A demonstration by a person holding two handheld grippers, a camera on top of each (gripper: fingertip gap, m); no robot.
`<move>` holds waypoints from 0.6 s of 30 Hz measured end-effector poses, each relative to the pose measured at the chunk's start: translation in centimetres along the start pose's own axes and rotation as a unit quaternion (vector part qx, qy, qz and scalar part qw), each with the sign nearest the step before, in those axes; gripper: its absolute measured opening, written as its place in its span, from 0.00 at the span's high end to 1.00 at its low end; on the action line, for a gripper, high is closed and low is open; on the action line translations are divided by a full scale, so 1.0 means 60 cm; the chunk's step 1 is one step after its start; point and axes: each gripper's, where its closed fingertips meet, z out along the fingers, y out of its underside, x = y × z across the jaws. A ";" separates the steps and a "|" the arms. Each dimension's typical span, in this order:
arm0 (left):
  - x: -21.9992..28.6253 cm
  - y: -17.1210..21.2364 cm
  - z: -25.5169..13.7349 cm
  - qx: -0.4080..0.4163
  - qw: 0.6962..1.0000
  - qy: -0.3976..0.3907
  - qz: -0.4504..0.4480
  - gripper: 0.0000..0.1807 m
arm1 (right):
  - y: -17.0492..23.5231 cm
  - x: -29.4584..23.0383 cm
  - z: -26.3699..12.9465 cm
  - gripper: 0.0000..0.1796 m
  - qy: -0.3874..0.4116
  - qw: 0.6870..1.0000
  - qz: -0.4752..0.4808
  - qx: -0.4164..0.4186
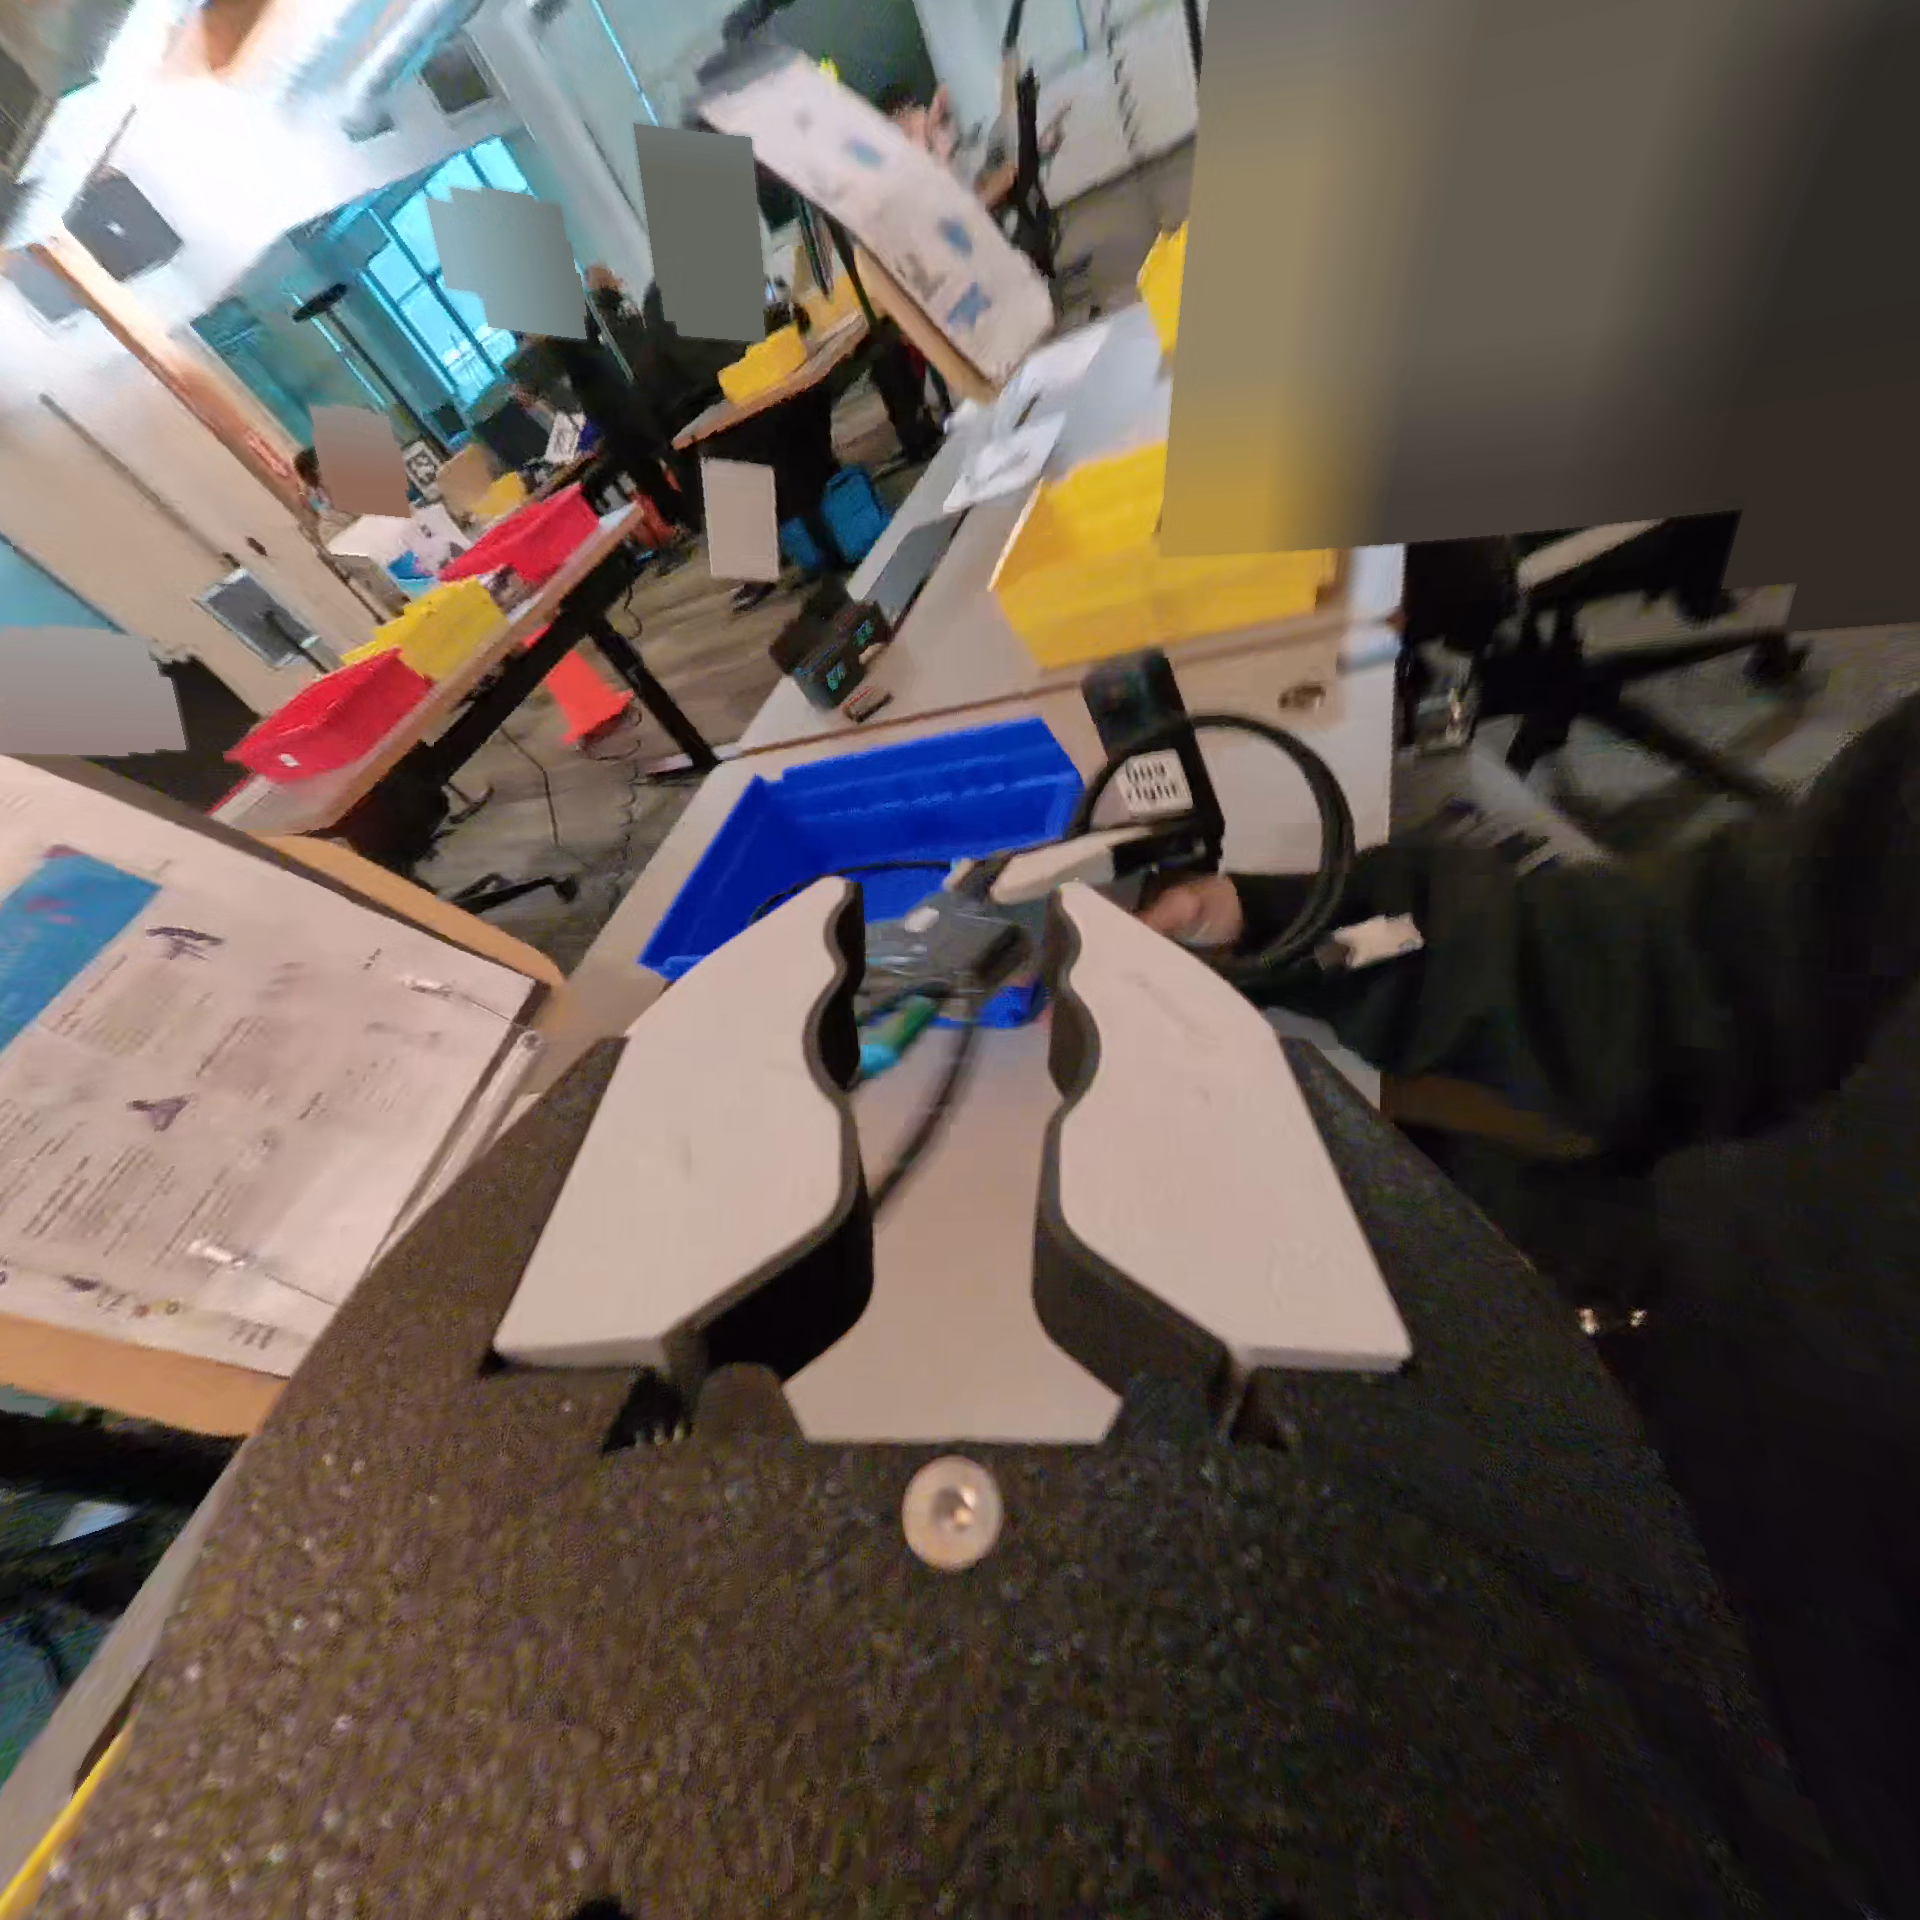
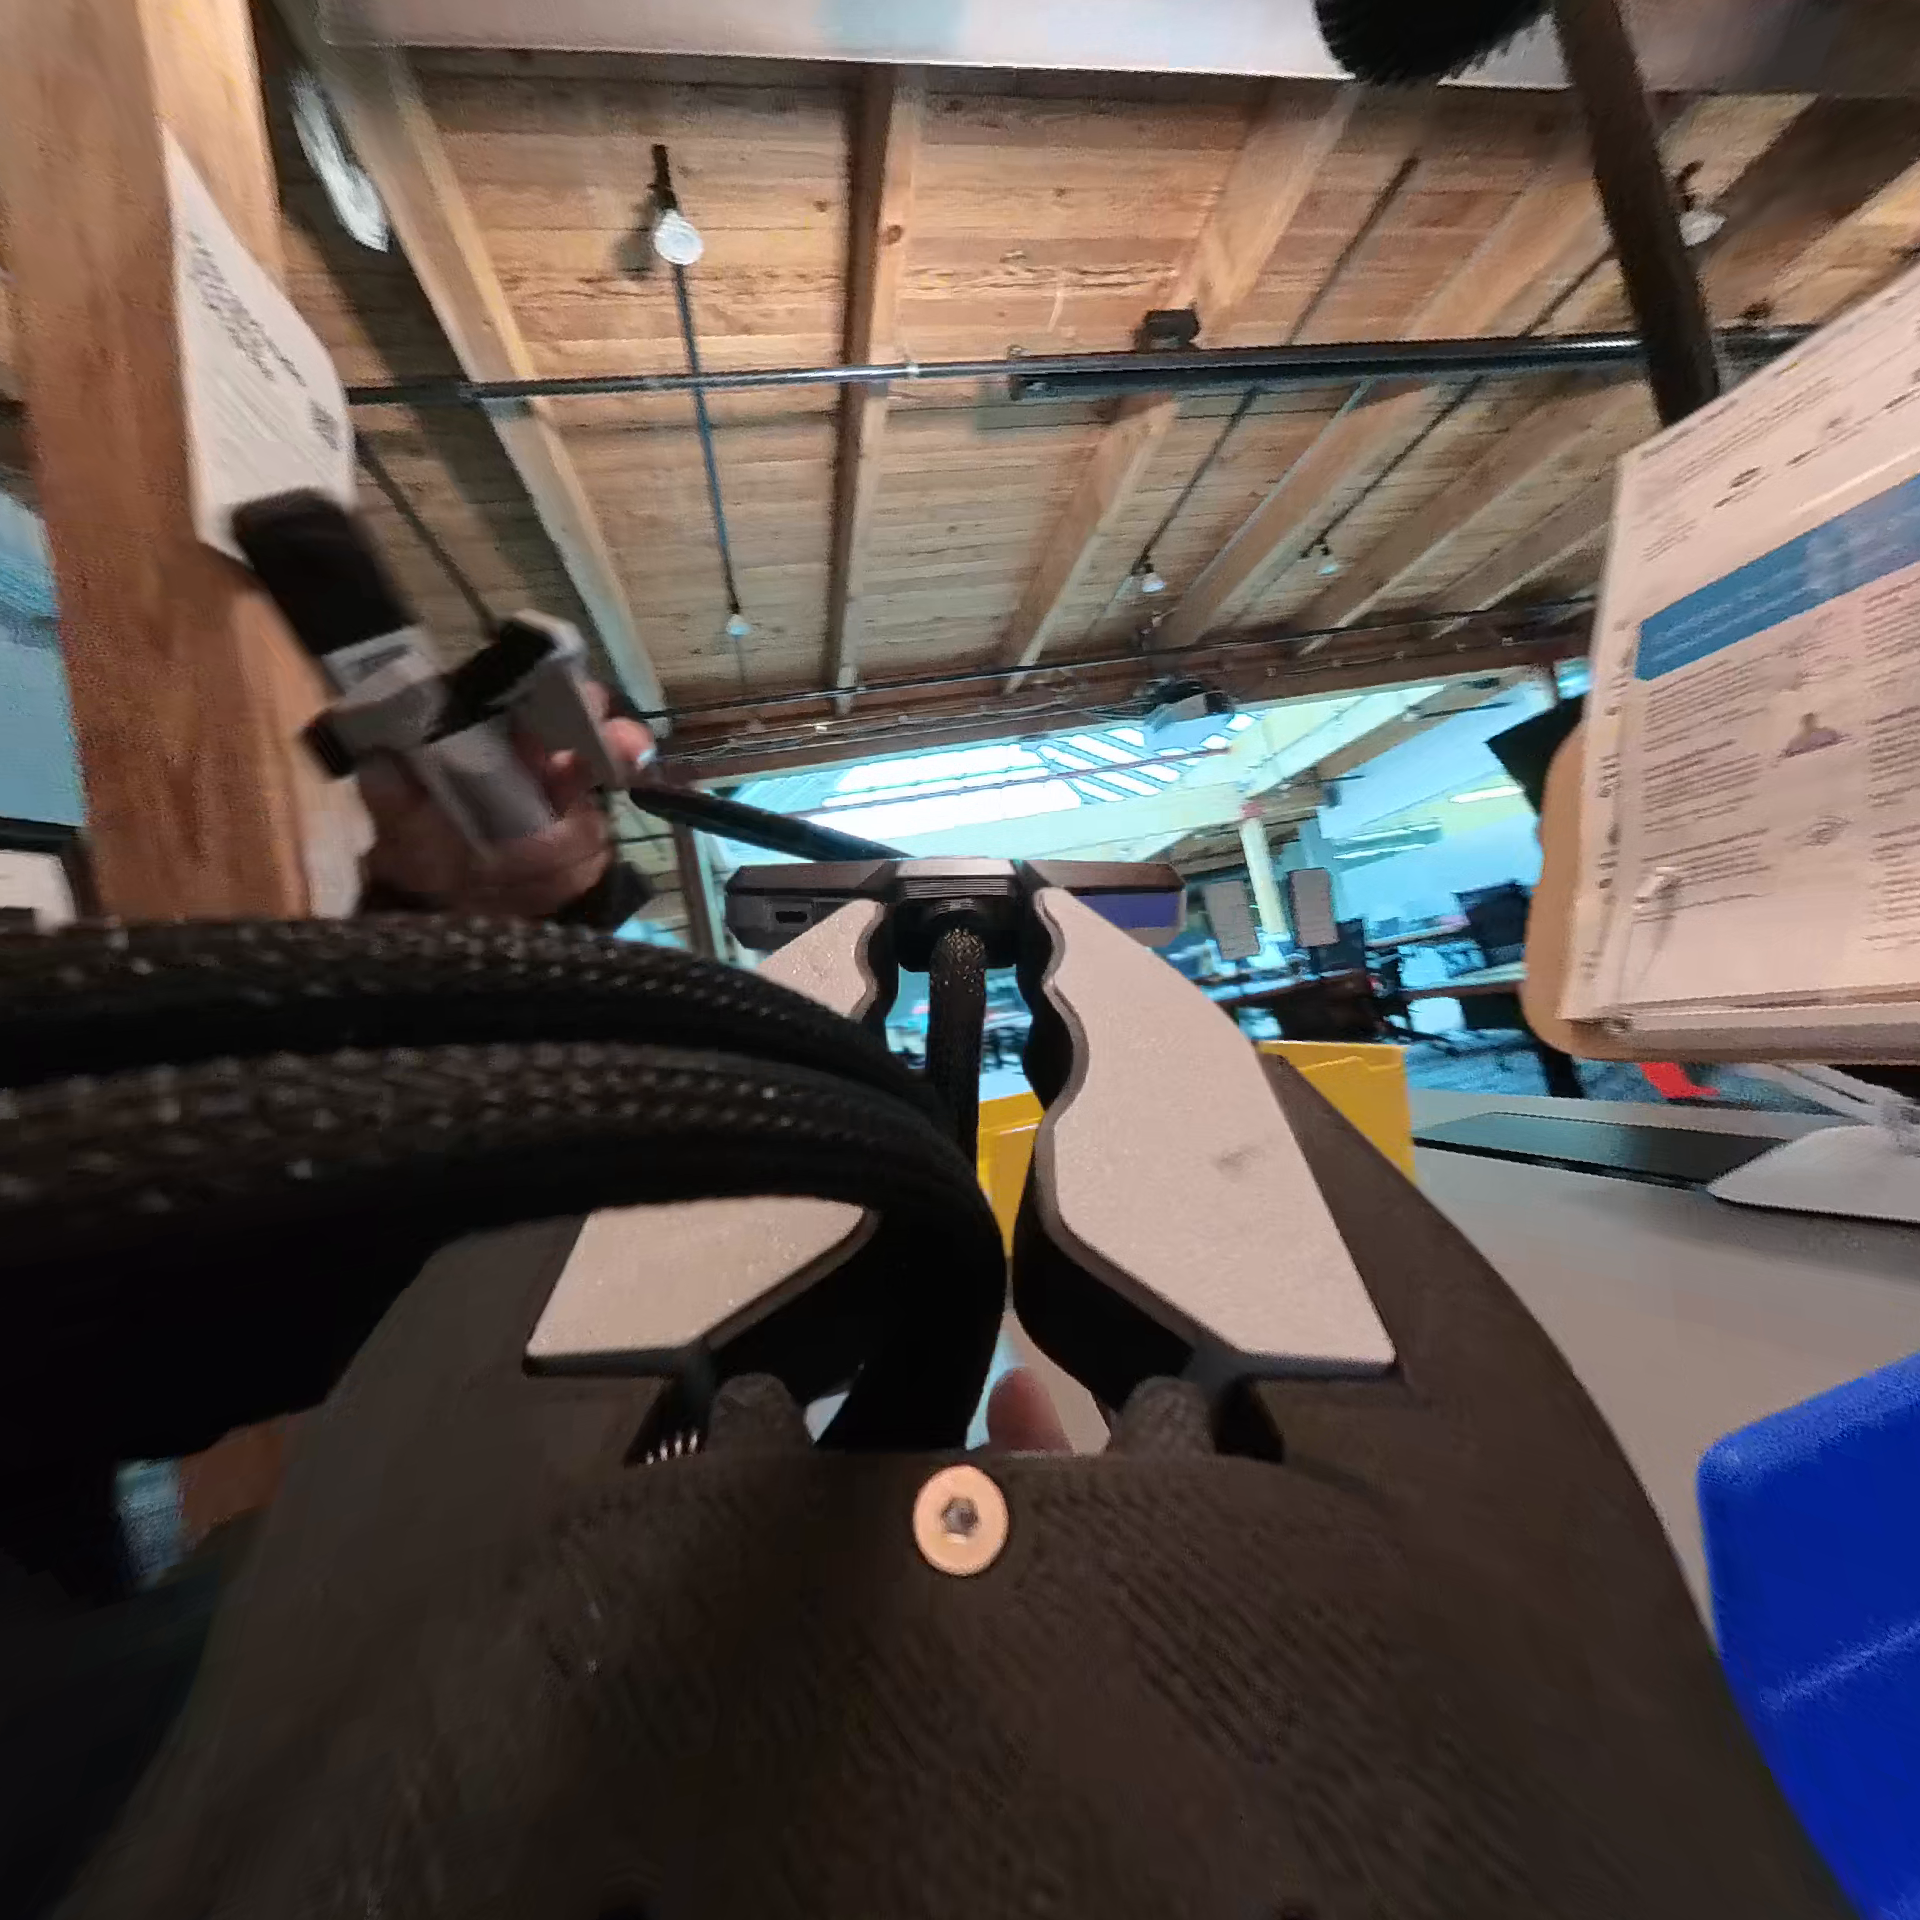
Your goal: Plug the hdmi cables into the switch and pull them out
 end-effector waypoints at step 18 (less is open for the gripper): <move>-0.022 0.213 0.034 -0.207 0.948 0.228 -0.079 0.76 | 0.065 -0.067 0.025 0.87 -0.157 0.986 0.052 -0.032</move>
